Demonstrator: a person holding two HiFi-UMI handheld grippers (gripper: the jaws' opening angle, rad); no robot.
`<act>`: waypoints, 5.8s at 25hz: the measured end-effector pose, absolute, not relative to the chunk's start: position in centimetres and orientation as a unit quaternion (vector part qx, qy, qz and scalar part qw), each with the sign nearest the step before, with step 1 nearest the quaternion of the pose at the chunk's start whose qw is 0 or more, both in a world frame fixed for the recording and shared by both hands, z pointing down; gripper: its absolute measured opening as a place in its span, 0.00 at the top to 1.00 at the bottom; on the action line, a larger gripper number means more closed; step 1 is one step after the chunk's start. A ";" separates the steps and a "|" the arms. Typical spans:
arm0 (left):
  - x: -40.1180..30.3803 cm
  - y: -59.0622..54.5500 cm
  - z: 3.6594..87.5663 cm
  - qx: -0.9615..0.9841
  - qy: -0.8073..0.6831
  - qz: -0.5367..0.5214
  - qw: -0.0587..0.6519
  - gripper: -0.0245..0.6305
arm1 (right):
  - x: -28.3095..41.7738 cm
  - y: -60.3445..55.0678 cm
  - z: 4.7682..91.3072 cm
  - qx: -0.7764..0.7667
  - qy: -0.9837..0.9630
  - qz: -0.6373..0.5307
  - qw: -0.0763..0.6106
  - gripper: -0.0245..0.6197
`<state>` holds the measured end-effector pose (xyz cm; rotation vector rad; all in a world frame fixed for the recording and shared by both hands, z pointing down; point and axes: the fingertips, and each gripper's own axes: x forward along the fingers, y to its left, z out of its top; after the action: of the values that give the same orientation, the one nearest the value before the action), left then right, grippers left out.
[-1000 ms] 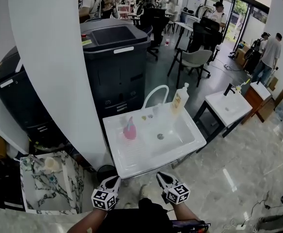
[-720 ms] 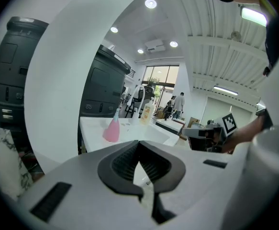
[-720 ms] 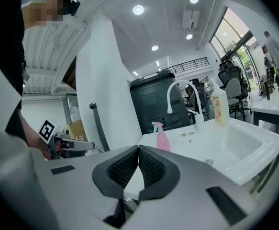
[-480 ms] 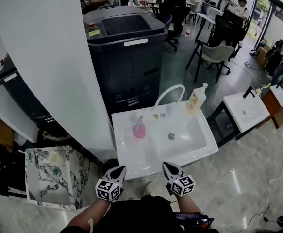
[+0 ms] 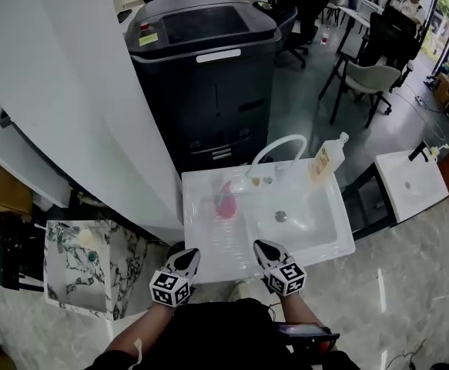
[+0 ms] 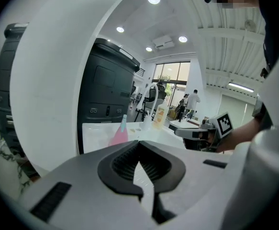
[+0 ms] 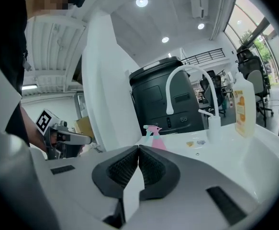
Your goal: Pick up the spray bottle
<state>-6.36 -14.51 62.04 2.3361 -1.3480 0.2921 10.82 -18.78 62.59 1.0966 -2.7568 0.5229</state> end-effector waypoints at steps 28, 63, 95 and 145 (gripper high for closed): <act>-13.3 -17.1 61.7 0.778 -0.581 0.073 0.227 0.95 | 4.6 -31.5 64.8 0.298 -0.933 0.153 0.133 0.92; -18.8 -14.8 62.6 0.719 -0.641 0.086 0.255 0.95 | -1.5 -38.5 70.5 0.292 -0.926 0.154 0.183 0.66; -12.6 -13.3 62.5 0.762 -0.592 0.095 0.244 0.95 | 3.5 -31.8 65.1 0.276 -0.943 0.149 0.114 0.73; -0.5 -9.2 62.4 0.949 -0.229 0.115 0.181 0.95 | 24.3 -2.7 58.4 0.627 -0.766 0.128 0.053 0.74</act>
<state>-0.52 -9.21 62.42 2.6813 -0.6480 0.3257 24.27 -2.69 58.45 1.9067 -2.3286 0.3900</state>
